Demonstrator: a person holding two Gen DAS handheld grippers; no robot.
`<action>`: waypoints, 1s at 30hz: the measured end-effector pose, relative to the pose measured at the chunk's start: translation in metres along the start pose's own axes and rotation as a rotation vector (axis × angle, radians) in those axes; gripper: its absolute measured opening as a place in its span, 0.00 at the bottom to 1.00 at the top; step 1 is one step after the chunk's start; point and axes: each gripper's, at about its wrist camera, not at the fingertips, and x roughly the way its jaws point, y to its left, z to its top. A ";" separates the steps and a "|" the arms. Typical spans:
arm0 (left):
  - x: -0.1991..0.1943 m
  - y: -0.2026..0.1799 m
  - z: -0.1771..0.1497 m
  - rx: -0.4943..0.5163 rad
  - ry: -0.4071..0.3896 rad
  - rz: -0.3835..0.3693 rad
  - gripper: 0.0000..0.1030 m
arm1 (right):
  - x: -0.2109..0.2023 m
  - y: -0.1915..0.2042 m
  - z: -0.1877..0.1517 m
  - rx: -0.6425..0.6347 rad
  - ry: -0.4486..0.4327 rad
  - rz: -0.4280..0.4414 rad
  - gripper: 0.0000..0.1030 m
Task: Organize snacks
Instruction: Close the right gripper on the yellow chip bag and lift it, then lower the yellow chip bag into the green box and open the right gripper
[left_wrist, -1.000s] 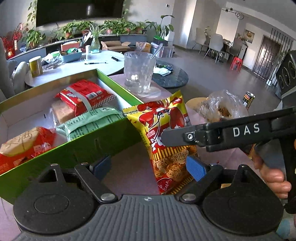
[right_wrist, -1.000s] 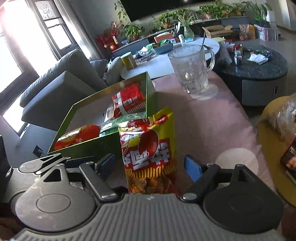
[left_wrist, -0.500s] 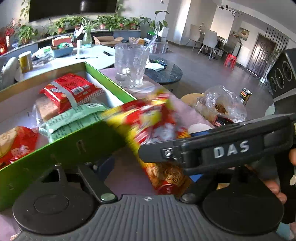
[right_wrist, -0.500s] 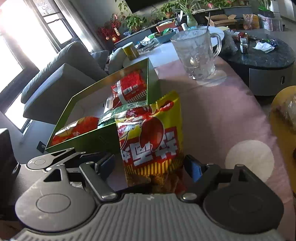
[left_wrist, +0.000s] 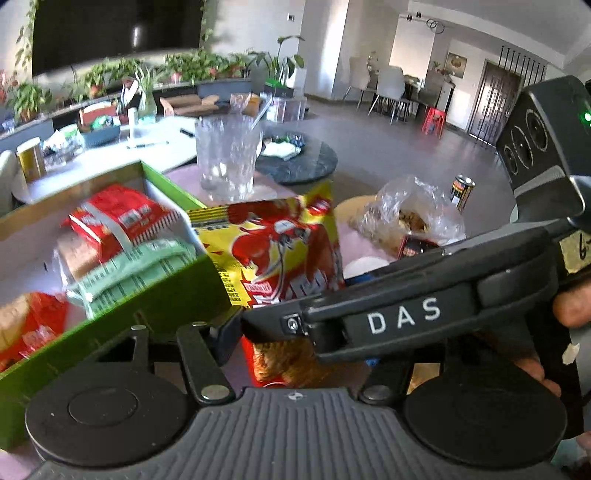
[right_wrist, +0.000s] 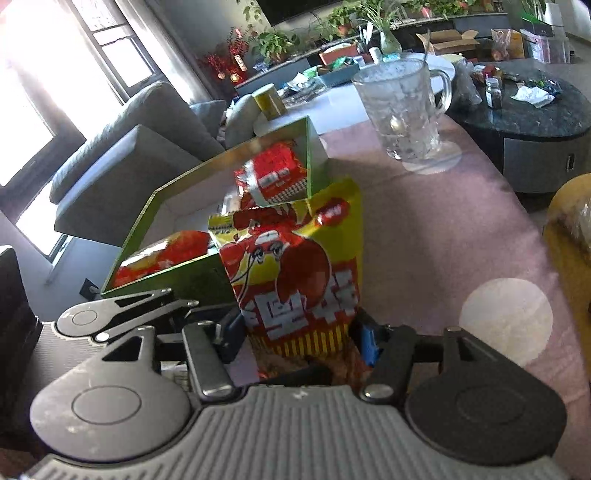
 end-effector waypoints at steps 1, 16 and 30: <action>-0.003 -0.001 0.001 0.006 -0.010 0.004 0.57 | -0.002 0.003 0.001 -0.004 -0.005 0.004 0.51; -0.034 -0.007 0.003 0.065 -0.089 0.056 0.56 | -0.022 0.030 0.004 -0.046 -0.053 0.028 0.51; -0.061 0.019 0.004 0.051 -0.150 0.141 0.56 | -0.009 0.059 0.023 -0.085 -0.041 0.095 0.51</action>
